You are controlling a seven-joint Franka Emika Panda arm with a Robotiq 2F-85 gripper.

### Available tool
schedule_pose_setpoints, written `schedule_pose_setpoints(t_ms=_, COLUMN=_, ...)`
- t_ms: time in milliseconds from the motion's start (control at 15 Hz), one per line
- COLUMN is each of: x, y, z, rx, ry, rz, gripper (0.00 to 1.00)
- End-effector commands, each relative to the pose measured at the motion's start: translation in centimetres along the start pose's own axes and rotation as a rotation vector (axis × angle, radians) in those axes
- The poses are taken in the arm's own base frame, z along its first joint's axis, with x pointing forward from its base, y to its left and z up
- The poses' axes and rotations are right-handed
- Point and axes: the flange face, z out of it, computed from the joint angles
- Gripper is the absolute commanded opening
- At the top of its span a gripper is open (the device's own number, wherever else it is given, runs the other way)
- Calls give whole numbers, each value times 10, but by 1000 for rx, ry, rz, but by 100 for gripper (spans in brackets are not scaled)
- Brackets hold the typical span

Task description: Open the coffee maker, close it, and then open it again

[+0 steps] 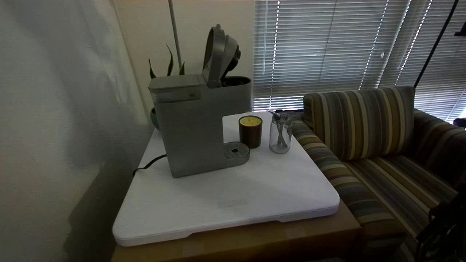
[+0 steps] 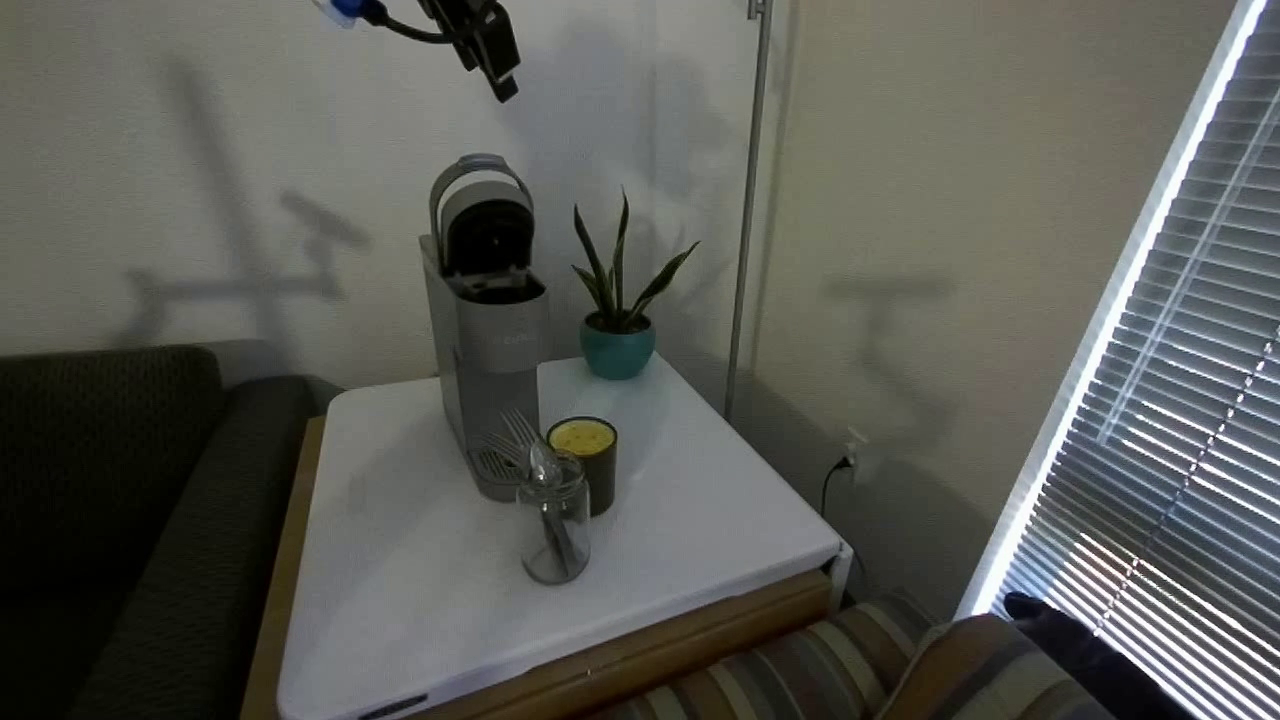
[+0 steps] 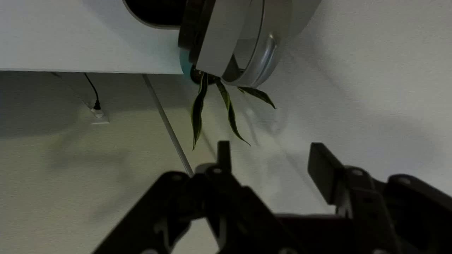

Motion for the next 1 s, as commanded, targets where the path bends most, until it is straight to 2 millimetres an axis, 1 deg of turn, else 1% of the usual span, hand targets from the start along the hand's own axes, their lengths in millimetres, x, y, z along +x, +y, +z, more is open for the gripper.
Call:
schedule_pose_setpoints(t_ms=0, x=-3, y=-2, z=-7, rx=27, ry=-25, rz=-11, gripper=92)
schedule_pose_setpoints(t_ms=67, x=-4, y=-2, z=-6, rx=32, ry=-26, rz=-10, gripper=97)
schedule_pose_setpoints(t_ms=133, x=-4, y=-2, z=-6, rx=36, ry=-28, rz=-9, gripper=100)
schedule_pose_setpoints(t_ms=600, x=-4, y=1, z=-1, rx=65, ry=-45, rz=-13, gripper=100)
schedule_pose_setpoints(t_ms=733, x=-5, y=-2, z=2, rx=102, ry=-55, rz=-19, gripper=100)
schedule_pose_setpoints(t_ms=800, x=-6, y=0, z=3, rx=65, ry=-33, rz=-3, gripper=100)
schedule_pose_setpoints(t_ms=933, x=-7, y=-2, z=4, rx=80, ry=-42, rz=-11, gripper=100)
